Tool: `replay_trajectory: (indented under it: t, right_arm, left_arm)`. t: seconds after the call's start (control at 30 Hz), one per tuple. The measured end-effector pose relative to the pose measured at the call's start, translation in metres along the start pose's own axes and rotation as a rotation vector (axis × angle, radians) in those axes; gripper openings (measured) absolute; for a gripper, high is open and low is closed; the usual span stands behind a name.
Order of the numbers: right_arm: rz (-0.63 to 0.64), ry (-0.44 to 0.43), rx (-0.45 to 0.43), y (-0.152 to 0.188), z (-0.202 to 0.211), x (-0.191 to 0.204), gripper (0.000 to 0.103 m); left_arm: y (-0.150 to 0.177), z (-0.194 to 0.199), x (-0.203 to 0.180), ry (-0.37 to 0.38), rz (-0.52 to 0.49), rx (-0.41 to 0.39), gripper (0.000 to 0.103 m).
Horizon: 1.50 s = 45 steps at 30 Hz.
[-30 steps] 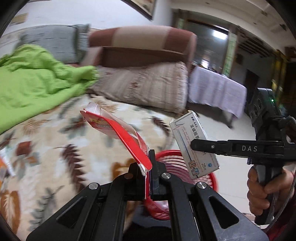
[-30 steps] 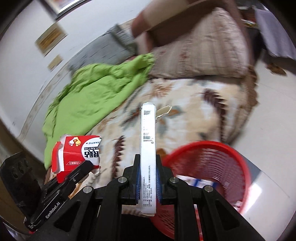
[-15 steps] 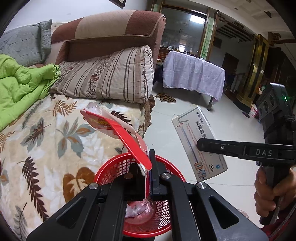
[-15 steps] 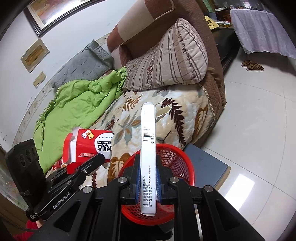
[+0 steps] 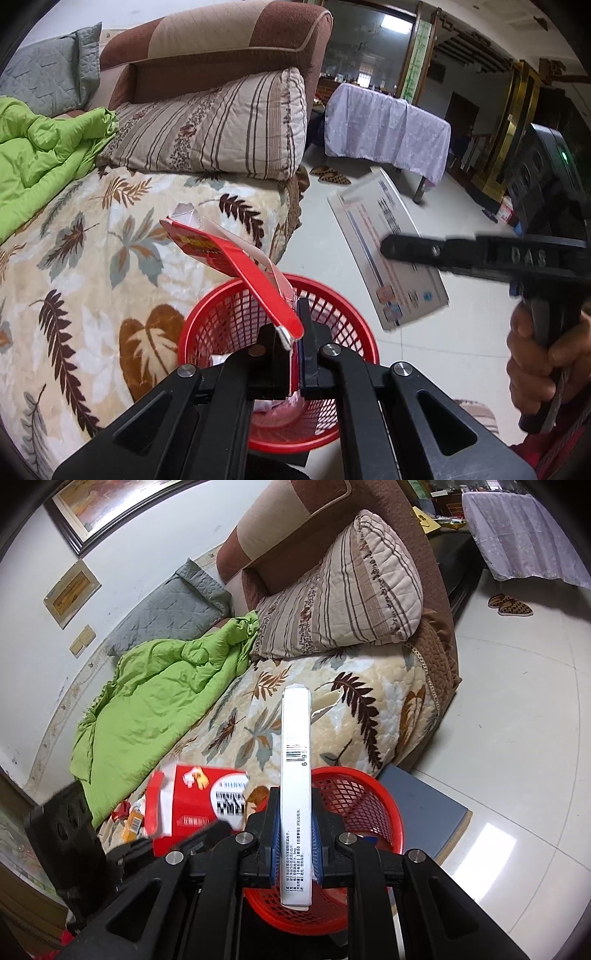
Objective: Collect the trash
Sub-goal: 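Carry both held boxes to the red wastebasket and open both tools, then move both open tools back over the remaining trash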
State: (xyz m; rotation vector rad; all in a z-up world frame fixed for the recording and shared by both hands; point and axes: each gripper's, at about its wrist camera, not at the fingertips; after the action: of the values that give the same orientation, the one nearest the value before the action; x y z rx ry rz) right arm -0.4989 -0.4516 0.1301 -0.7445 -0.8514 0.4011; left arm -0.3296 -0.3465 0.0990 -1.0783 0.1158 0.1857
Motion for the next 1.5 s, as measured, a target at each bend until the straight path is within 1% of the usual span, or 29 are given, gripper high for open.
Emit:
replay_trajectory:
  t: [0.17, 0.23, 0.37, 0.47, 0.5, 0.53, 0.57, 0.6, 0.63, 0.67, 0.8, 0.9, 0.93, 1.0, 1.1, 1.23, 1.3, 1.4, 1.5]
  right_arm:
    - [-0.019, -0.029, 0.021, 0.0, -0.016, -0.003, 0.014]
    - [-0.024, -0.032, 0.032, 0.001, -0.024, -0.004, 0.014]
    - [-0.05, -0.045, 0.063, 0.004, -0.04, -0.008, 0.014]
    - [-0.068, -0.032, 0.089, 0.007, -0.047, -0.012, 0.017]
    - [-0.071, -0.025, 0.097, 0.008, -0.049, -0.013, 0.02]
    - [-0.069, -0.015, 0.108, 0.009, -0.051, -0.016, 0.028]
    - [-0.073, -0.009, 0.116, 0.01, -0.052, -0.018, 0.044]
    - [-0.077, -0.001, 0.113, 0.011, -0.051, -0.021, 0.051]
    - [-0.075, 0.009, 0.107, 0.01, -0.05, -0.023, 0.051]
    - [-0.066, 0.014, 0.1, 0.009, -0.048, -0.023, 0.051]
    - [-0.036, 0.015, 0.078, 0.003, -0.039, -0.019, 0.051]
    - [-0.002, 0.007, 0.077, 0.002, -0.036, -0.008, 0.051]
    - [0.006, 0.0, 0.082, 0.002, -0.038, -0.004, 0.051]
    - [0.02, -0.019, 0.1, 0.006, -0.041, 0.006, 0.051]
    - [0.052, -0.058, 0.128, 0.012, -0.05, 0.028, 0.051]
    - [0.104, -0.135, 0.167, 0.024, -0.066, 0.071, 0.051]
    - [0.137, -0.172, 0.186, 0.029, -0.075, 0.094, 0.053]
    - [0.192, -0.227, 0.209, 0.04, -0.086, 0.131, 0.056]
    - [0.23, -0.279, 0.241, 0.051, -0.098, 0.163, 0.056]
  left_arm:
    - [0.006, -0.003, 0.008, -0.014, 0.009, 0.052, 0.002]
    - [0.008, -0.006, 0.014, -0.015, 0.029, 0.076, 0.002]
    - [0.011, -0.016, 0.017, 0.002, 0.037, 0.142, 0.002]
    - [0.012, -0.023, 0.016, 0.0, 0.022, 0.18, 0.002]
    - [0.013, -0.025, 0.016, -0.004, 0.02, 0.189, 0.003]
    - [0.013, -0.026, 0.015, -0.006, 0.021, 0.197, 0.009]
    - [0.013, -0.027, 0.015, -0.004, 0.021, 0.203, 0.019]
    - [0.012, -0.025, 0.015, -0.013, 0.02, 0.191, 0.025]
    - [0.011, -0.024, 0.015, -0.022, 0.021, 0.182, 0.037]
    - [0.01, -0.022, 0.015, -0.03, 0.023, 0.169, 0.045]
    - [0.002, -0.01, 0.016, -0.038, 0.039, 0.131, 0.046]
    - [-0.003, 0.004, 0.018, -0.065, 0.045, 0.093, 0.047]
    - [-0.004, 0.01, 0.021, -0.075, 0.051, 0.081, 0.049]
    - [-0.006, 0.026, 0.028, -0.105, 0.065, 0.053, 0.05]
    - [-0.004, 0.051, 0.045, -0.168, 0.084, 0.022, 0.051]
    - [0.005, 0.09, 0.075, -0.265, 0.127, -0.015, 0.053]
    - [0.01, 0.113, 0.093, -0.321, 0.158, -0.037, 0.053]
    - [0.019, 0.149, 0.12, -0.407, 0.207, -0.078, 0.058]
    - [0.029, 0.185, 0.149, -0.506, 0.236, -0.113, 0.062]
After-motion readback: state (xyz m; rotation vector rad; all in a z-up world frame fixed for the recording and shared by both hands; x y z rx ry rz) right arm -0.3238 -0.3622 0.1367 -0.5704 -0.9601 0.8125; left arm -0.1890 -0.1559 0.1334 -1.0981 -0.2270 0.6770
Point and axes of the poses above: each gripper's, at about its wrist camera, not at the fingertips, and z roughly against the way its jaws point, x to its left, y to its underside, and after that the axes turned 13 degrees about -x, right-handed
